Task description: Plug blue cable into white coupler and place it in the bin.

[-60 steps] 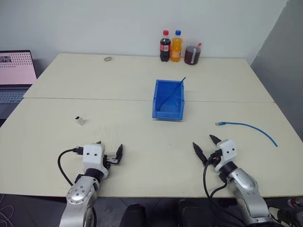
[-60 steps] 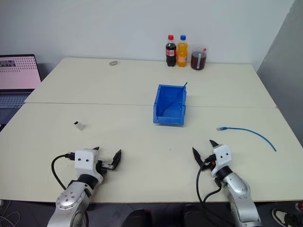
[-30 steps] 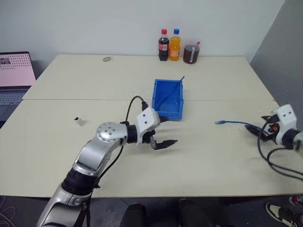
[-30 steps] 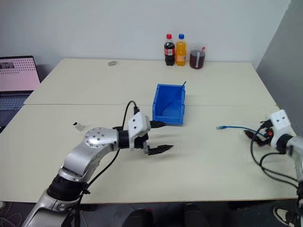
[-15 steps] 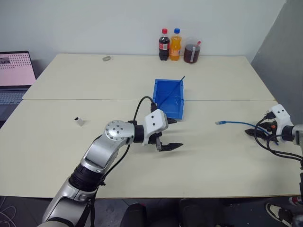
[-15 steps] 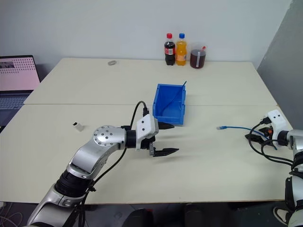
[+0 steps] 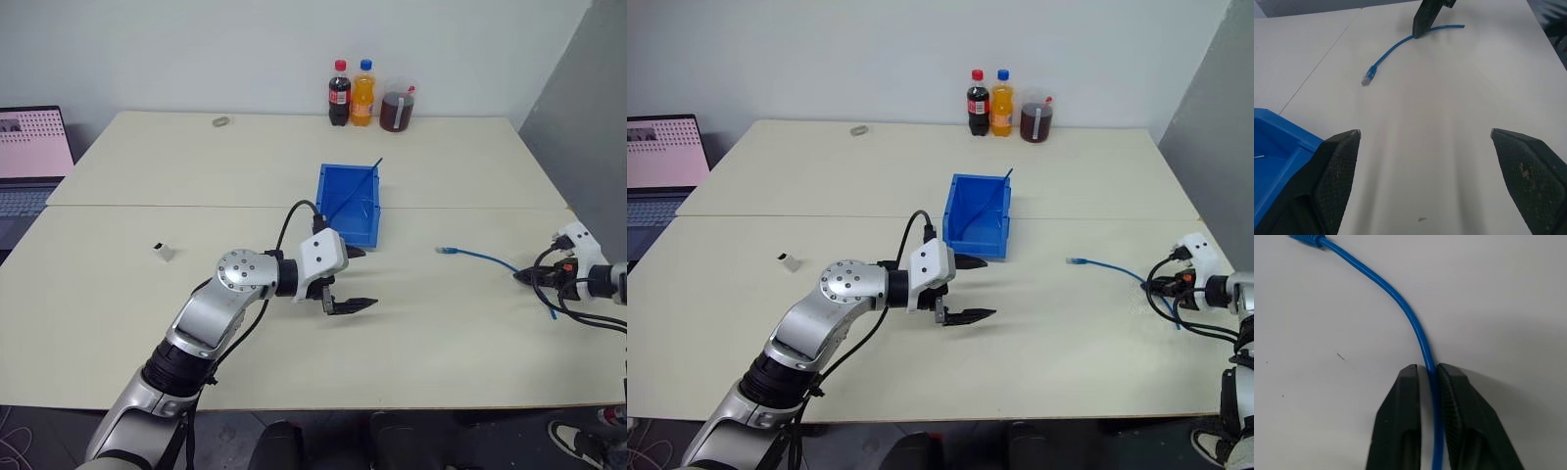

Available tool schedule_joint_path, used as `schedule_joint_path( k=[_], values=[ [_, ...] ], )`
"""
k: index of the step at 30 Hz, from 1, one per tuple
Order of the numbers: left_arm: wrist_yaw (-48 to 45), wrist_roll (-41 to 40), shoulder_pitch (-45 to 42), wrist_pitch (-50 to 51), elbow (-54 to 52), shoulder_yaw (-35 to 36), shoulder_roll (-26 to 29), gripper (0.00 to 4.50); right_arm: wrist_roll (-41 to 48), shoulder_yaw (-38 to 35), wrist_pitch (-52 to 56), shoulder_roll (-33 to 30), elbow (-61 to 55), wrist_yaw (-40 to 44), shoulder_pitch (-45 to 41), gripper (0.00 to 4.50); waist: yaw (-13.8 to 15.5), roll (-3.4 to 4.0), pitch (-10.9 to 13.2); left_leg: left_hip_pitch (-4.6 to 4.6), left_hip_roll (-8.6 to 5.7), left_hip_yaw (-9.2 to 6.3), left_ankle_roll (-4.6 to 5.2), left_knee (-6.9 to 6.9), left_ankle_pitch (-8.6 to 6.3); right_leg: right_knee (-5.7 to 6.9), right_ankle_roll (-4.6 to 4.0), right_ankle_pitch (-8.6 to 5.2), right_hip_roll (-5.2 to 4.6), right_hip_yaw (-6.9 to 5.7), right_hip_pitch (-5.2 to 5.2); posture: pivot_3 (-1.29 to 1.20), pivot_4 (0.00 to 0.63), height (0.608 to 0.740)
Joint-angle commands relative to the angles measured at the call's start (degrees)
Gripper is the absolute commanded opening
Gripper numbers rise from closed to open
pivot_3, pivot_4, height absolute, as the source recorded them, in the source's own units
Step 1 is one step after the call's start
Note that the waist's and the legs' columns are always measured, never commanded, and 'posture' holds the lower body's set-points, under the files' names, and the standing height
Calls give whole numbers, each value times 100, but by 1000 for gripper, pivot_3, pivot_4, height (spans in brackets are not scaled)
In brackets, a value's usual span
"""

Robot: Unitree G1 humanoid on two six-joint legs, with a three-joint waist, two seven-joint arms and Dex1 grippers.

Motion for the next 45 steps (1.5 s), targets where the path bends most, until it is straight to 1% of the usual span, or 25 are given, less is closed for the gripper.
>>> schedule_joint_path(
  k=[1,3,5,8,11,14,16,17,18,22,25,29,35,37,38,40,41,42,45],
  values=[
    [-50,-7,23,-123,-54,92,48,4500,33,-56,-39,-122,-87,226,170,25,0,0,0,0,0,0,0,0,0,0,0,0,0,0,0,0,150,740],
    [-60,-24,120,-93,-90,117,99,4500,74,-68,-110,-203,-326,400,245,25,4,0,0,0,0,0,0,0,0,0,0,0,0,0,0,0,150,740],
    [-51,-97,320,12,-208,235,222,4500,117,-2,-187,-357,-972,737,469,25,12,2,-1,-1,0,0,0,0,0,0,0,0,-1,0,-1,0,150,740],
    [-87,-179,846,100,-435,491,595,4500,263,10,-207,-621,-2332,1139,1029,25,2,18,0,-2,3,1,0,-3,0,1,0,0,-2,1,-5,0,150,740],
    [-114,-214,1522,118,-624,760,1040,4500,501,-86,-36,-702,-3812,1200,1656,25,-24,24,-1,-2,7,-1,0,-6,-1,4,0,-1,-2,1,-11,0,150,740],
    [-77,-246,2063,102,-687,1074,1370,4500,780,-108,418,-485,-5104,936,2078,25,-27,25,-1,1,11,-9,0,-5,-1,6,1,-1,-5,-1,-6,0,150,740],
    [-91,-241,2393,49,-663,1301,1575,4500,903,43,719,-181,-5860,653,2225,25,-10,21,-1,-1,8,-10,0,-3,-1,5,7,-5,-4,-4,-7,0,150,740],
    [-93,-244,2513,28,-649,1387,1645,4500,924,130,832,-33,-6123,509,2260,25,-17,20,-2,0,10,-11,0,-2,-1,5,28,-17,-4,-4,-7,0,150,740],
    [-94,-249,2637,-4,-614,1474,1721,4500,909,250,956,179,-6343,312,2271,25,-17,20,-2,4,15,-10,0,-1,-1,5,29,-17,-5,-4,-5,0,150,740],
    [-111,-270,3043,-114,-431,1794,1912,4500,852,843,1550,1151,-6823,-476,2031,25,4,19,-2,2,13,-8,0,0,0,8,30,-16,-4,-7,-8,0,150,740],
    [-111,-269,3224,-201,-348,1948,1999,4500,899,1110,1848,1544,-6941,-716,1862,25,24,20,-2,-3,10,-4,0,0,0,7,29,-16,-5,-8,-14,0,150,740],
    [-109,-280,3340,-301,-209,2115,2035,4500,827,1384,2043,1882,-6822,-1012,1601,25,38,18,-3,-8,8,-1,0,-1,-1,2,1,0,-7,-14,-18,0,150,740],
    [-95,-268,3391,-387,-118,2136,1989,4500,815,1667,2157,1928,-6756,-1079,1426,25,37,18,-3,-8,9,-4,1,-3,-1,2,-2,-2,-7,-18,-20,0,150,740],
    [-92,-253,3392,-426,-81,2113,1974,4500,799,1696,2139,1924,-6745,-1106,1413,462,34,18,-3,-7,10,-4,1,-3,-1,3,-2,-2,-6,-18,-20,0,150,740],
    [-90,-249,3384,-442,-62,2098,1965,4500,809,1689,2139,1935,-6742,-1131,1399,596,33,18,-3,-7,10,-4,1,-4,-1,3,-2,-2,-6,-18,-20,0,150,740],
    [-87,-237,3343,-468,-11,2063,1945,4500,809,1697,2124,1928,-6745,-1167,1365,1156,33,18,-3,-6,10,-4,1,-3,-1,4,-2,-2,-5,-18,-20,0,150,740],
    [-86,-232,3331,-477,6,2053,1939,4500,808,1702,2119,1926,-6747,-1176,1357,1339,33,18,-3,-6,10,-4,1,-3,-1,4,-2,-2,-5,-18,-20,0,150,740],
    [-87,-227,3295,-485,32,2032,1925,4500,825,1695,2133,1912,-6765,-1169,1347,1619,33,18,-3,-6,10,-4,1,-3,-1,4,-2,-2,-5,-18,-20,0,150,740],
    [-104,-229,3186,-493,95,1976,1874,4500,811,1743,2053,1758,-6876,-1052,1353,2421,36,18,-3,-7,9,-5,1,-3,-1,4,-2,-2,-5,-19,-20,0,150,740]
  ],
)
